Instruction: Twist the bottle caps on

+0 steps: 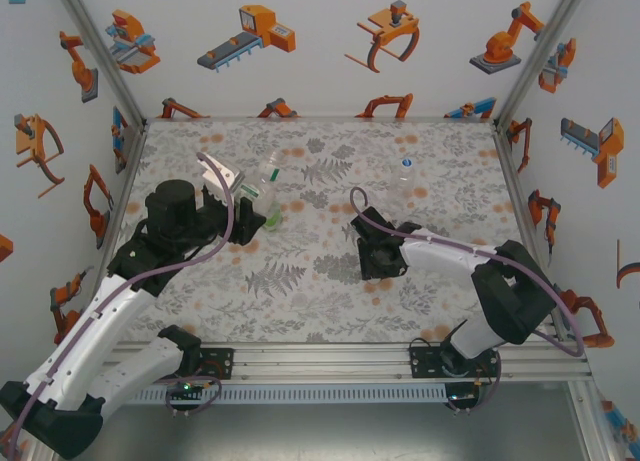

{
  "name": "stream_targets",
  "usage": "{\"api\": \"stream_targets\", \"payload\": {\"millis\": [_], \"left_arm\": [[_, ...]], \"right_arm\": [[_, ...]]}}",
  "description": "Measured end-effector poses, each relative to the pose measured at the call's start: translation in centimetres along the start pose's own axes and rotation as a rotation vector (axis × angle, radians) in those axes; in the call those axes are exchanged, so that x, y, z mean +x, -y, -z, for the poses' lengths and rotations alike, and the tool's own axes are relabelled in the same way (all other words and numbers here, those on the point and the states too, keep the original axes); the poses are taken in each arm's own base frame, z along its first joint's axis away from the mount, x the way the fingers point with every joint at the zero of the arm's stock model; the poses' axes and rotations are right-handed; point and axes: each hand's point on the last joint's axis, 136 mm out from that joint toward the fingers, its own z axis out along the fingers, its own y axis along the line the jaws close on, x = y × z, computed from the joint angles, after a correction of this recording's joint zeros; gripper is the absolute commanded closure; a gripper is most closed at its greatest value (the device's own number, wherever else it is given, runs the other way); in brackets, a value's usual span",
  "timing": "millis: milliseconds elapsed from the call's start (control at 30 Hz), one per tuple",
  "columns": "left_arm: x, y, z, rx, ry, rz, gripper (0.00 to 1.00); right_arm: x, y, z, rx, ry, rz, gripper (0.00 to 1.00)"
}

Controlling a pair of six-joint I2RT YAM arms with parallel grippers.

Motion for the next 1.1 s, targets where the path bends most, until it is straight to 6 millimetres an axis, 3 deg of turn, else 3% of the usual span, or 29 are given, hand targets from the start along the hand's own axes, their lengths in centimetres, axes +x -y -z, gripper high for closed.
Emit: {"api": "stream_targets", "payload": {"millis": [300, 567, 767, 933, 1100], "left_arm": [[1.6, 0.3, -1.4, 0.03, -0.07, -0.015, 0.96], [4.1, 1.6, -2.5, 0.132, -0.174, -0.091, 0.94], [4.8, 3.3, -2.4, 0.252, -0.207, -0.205, 0.94], [4.7, 4.6, -1.9, 0.35, -0.192, -0.326, 0.93], [5.1, 5.6, -1.7, 0.427, -0.175, -0.418, 0.93]], "right_arm": [[-1.0, -0.2, 0.9, 0.0, 0.023, 0.033, 0.69], [-4.1, -2.0, 5.3, -0.1, 0.168, 0.112, 0.72], [-6.3, -4.1, 10.5, -0.239, 0.344, 0.236, 0.77], [-7.5, -6.5, 16.9, -0.402, 0.551, 0.399, 0.82], [-7.1, -8.5, 23.4, -0.559, 0.76, 0.583, 0.84]]}}
